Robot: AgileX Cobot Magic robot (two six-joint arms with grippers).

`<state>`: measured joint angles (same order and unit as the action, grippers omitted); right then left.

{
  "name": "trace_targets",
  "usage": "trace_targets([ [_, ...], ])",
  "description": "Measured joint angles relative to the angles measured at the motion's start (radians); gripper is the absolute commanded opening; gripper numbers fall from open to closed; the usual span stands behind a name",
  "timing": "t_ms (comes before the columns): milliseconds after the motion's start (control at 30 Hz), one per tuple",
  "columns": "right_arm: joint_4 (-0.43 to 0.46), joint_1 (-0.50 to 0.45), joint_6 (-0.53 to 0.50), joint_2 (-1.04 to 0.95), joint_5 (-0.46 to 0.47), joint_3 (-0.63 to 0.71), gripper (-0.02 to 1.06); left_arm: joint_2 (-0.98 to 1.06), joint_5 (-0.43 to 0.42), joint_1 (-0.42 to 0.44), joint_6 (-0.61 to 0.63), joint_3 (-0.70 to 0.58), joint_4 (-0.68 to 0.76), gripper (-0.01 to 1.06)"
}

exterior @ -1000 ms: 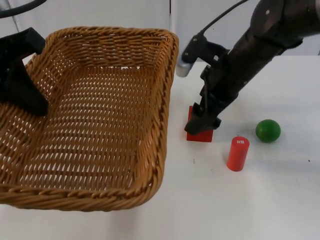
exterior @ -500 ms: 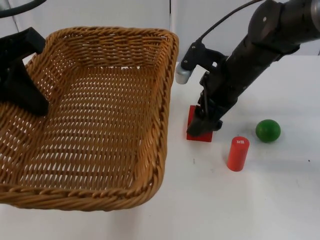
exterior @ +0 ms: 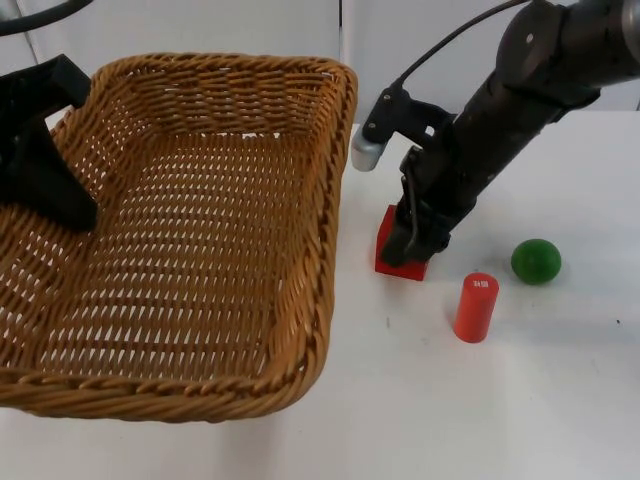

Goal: Pick up the basket with the left hand and place the object to the left of the red cylinder into the basket with the right hand.

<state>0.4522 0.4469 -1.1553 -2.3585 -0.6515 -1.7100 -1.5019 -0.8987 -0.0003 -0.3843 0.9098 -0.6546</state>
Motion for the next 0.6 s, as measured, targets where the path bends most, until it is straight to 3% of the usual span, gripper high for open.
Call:
trace_targets([
  [100, 0.0, 0.0, 0.0, 0.0, 0.0, 0.0, 0.0, 0.0, 0.0, 0.0, 0.0, 0.0, 0.0, 0.0],
  [433, -0.008, 0.0, 0.043, 0.13, -0.068, 0.0, 0.0, 0.0, 0.002, 0.0, -0.003, 0.0, 0.0, 0.0],
  [600, -0.066, 0.0, 0.111, 0.261, -0.102, 0.0, 0.0, 0.0, 0.004, 0.0, -0.003, 0.0, -0.003, 0.0],
])
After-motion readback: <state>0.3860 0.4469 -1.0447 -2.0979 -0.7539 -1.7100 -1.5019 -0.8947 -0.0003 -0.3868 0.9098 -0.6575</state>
